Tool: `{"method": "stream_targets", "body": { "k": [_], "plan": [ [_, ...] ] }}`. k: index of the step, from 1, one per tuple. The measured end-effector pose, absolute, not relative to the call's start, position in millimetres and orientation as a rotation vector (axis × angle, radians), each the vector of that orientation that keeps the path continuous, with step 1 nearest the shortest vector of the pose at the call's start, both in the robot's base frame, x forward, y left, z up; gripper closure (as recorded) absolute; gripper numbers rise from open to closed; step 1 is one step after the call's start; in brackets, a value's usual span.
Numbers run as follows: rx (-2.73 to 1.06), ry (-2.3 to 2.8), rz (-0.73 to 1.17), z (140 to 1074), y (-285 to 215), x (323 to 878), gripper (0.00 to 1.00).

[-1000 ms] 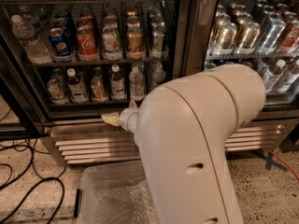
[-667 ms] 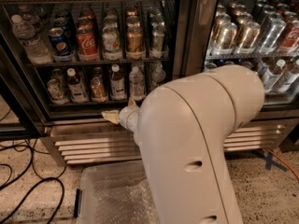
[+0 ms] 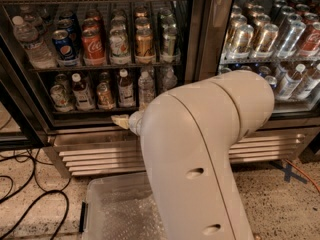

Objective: Pick blue plastic bottle from bottom shelf of fridge

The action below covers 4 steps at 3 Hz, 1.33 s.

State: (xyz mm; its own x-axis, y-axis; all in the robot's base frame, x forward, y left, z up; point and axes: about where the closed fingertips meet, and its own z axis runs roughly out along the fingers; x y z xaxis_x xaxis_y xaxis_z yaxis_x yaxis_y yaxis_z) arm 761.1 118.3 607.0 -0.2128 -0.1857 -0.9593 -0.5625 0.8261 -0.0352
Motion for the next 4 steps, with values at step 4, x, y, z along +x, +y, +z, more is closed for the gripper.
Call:
{"method": "stream_targets", "body": {
  "k": [4],
  "plan": [
    [-0.548, 1.771, 0.309, 626.4, 132.2, 866.7, 0.31]
  ]
}}
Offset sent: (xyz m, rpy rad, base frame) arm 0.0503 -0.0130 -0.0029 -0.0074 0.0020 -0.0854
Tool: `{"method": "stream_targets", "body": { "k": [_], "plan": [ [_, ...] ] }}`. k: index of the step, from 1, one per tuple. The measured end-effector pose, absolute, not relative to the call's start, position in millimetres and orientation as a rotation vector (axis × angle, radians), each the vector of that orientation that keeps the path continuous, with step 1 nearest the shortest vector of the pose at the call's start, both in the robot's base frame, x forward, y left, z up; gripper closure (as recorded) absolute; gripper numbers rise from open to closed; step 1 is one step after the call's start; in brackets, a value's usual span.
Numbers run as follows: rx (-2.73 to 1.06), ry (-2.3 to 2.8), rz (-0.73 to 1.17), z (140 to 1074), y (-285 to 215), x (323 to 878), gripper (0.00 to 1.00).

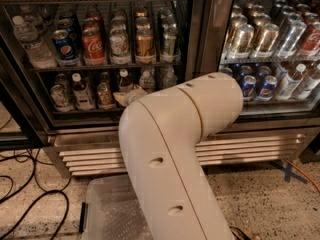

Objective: Pick blue plastic bottle from bottom shelf of fridge

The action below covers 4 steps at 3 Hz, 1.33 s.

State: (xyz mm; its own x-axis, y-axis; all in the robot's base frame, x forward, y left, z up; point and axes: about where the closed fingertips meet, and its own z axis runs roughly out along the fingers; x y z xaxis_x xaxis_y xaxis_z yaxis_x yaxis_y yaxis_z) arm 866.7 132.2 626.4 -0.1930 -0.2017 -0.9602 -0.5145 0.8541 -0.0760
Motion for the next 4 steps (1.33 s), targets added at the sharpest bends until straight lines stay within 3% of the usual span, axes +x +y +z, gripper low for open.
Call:
{"method": "stream_targets", "body": {
  "k": [2, 4],
  "plan": [
    [-0.534, 1.780, 0.300, 623.2, 127.8, 888.0, 0.31],
    [-0.537, 1.766, 0.291, 624.8, 129.9, 883.7, 0.73]
  ]
}}
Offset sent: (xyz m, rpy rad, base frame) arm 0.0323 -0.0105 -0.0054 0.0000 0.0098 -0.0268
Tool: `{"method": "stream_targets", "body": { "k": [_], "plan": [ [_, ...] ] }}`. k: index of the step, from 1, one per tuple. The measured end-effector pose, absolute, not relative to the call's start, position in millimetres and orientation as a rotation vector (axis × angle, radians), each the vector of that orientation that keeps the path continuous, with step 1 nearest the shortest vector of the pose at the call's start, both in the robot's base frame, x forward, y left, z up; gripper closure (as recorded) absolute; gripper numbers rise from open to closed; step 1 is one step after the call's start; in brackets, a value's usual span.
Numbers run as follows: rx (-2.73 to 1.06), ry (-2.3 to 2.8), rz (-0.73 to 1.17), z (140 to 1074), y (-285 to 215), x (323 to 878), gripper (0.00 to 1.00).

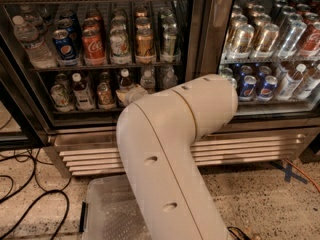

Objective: Pick blue plastic bottle from bottom shelf of fridge

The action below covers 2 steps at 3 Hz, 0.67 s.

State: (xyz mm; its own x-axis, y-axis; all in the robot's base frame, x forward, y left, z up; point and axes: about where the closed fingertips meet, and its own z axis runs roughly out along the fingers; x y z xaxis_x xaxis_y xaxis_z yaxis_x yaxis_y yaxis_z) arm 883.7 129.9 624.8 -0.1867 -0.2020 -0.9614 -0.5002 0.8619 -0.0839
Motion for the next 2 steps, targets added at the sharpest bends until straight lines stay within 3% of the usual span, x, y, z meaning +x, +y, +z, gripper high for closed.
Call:
{"method": "stream_targets", "body": {
  "k": [1, 2],
  "plan": [
    [-0.537, 1.765, 0.295, 625.7, 130.4, 882.7, 0.96],
    [-0.533, 1.767, 0.299, 629.1, 130.5, 877.5, 1.00]
  ]
}}
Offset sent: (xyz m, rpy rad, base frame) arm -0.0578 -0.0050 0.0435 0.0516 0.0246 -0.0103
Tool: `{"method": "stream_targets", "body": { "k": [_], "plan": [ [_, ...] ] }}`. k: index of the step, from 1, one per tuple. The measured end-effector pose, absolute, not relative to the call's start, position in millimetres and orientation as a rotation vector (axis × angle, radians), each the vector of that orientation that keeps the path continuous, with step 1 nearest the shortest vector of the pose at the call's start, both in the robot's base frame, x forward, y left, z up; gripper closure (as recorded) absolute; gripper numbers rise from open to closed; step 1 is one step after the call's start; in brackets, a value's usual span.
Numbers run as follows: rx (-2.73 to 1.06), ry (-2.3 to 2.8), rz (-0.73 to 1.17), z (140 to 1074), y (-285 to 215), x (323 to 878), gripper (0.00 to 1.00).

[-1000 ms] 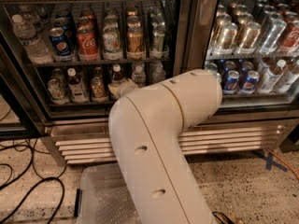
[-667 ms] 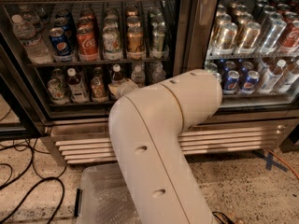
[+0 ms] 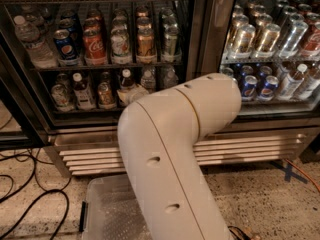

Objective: Pick blue plastic bottle from bottom shelf of fridge

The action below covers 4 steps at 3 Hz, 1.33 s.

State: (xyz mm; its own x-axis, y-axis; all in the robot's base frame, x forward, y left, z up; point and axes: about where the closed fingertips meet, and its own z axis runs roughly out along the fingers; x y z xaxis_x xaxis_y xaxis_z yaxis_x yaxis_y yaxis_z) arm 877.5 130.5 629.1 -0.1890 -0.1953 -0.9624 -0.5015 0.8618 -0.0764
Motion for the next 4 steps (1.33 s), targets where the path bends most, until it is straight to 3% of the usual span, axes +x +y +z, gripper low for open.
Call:
{"method": "stream_targets", "body": {
  "k": [4],
  "plan": [
    [-0.523, 1.762, 0.294, 634.7, 132.1, 870.2, 1.00]
  ]
}}
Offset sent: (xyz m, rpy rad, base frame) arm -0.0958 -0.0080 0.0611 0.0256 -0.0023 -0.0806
